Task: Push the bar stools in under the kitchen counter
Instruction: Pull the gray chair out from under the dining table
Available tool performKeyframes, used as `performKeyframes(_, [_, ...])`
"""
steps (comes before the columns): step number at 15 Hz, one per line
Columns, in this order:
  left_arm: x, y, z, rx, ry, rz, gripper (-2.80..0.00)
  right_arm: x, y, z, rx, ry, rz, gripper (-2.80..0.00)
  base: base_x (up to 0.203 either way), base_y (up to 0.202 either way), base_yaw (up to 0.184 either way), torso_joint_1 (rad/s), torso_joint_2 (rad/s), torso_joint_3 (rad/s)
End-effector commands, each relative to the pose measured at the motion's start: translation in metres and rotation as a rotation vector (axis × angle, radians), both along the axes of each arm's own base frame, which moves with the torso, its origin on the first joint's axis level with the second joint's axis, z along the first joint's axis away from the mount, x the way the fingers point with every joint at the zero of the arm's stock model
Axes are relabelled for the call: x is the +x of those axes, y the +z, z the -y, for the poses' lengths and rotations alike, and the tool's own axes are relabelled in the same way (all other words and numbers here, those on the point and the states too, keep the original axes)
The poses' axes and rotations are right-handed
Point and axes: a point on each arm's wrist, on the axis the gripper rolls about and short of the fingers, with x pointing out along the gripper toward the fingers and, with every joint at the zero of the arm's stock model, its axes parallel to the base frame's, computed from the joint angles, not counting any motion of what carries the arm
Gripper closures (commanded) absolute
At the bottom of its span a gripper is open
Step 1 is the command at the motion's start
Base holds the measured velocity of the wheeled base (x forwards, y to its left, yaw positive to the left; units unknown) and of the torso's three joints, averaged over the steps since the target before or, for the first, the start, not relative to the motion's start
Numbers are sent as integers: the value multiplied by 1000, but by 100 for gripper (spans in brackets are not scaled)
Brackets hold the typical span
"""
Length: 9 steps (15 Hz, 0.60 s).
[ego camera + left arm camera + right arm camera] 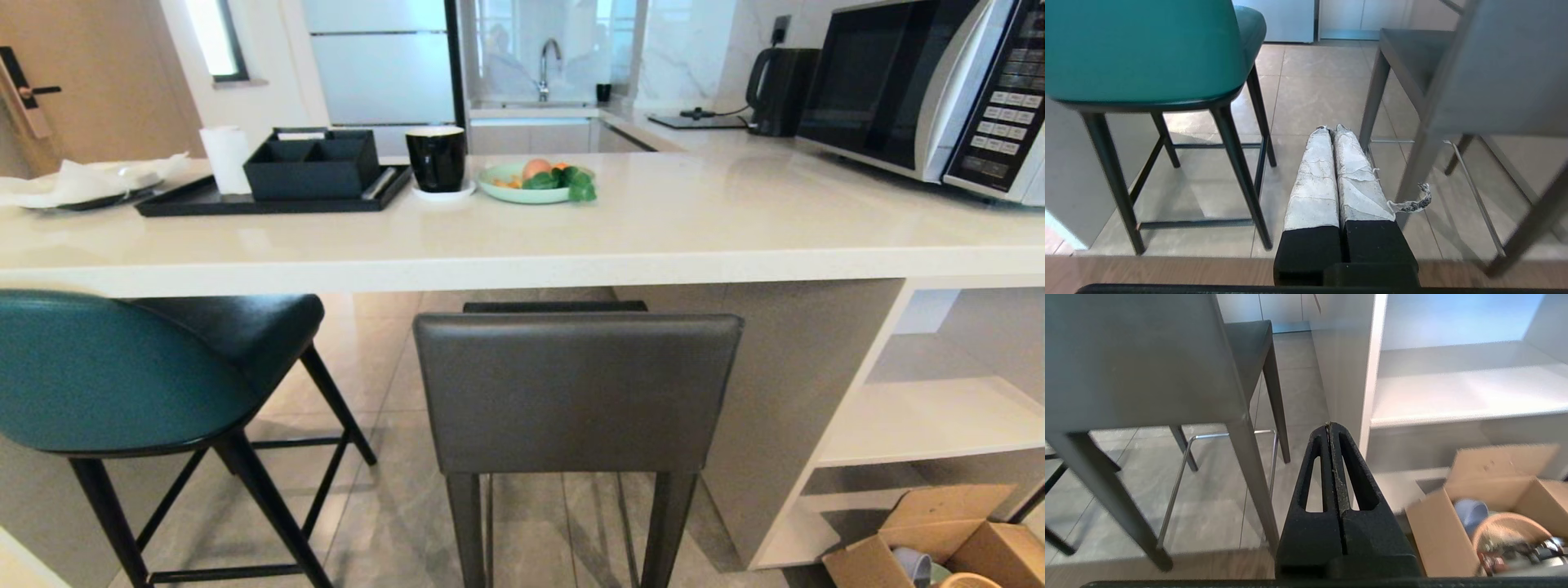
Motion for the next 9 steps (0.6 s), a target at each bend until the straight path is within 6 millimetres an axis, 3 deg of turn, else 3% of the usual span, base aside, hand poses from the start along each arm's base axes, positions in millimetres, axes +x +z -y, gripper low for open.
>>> performKeyframes(1, [0, 0, 0, 1, 0, -3, 0, 0, 0, 0, 0, 1, -3, 0, 196, 0, 0, -2, 7, 7])
performKeyframes(6, [0, 0, 0, 0, 0, -3, 0, 0, 0, 0, 0, 1, -3, 0, 177, 0, 2, 3, 3, 2])
performKeyframes(9, [0, 0, 0, 0, 0, -1, 0, 0, 0, 0, 0, 1, -2, 0, 0, 0, 0, 0, 0, 0])
